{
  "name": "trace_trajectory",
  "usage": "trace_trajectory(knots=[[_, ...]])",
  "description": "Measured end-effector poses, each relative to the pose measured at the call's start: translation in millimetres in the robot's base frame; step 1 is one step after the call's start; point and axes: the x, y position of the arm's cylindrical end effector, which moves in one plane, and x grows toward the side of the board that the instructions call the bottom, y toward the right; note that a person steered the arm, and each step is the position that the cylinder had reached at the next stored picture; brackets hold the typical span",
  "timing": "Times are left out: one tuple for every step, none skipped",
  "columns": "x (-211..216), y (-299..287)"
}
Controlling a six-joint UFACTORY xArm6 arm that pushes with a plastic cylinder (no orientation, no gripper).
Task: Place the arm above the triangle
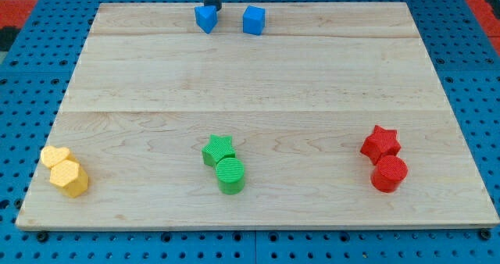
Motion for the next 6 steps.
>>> trace_trajectory(knots=[[0.0, 0.0], [-6.7, -1.3], [-6.8, -2.4], [-6.8, -2.4], [-6.7, -1.3], [-7.3, -1.3]])
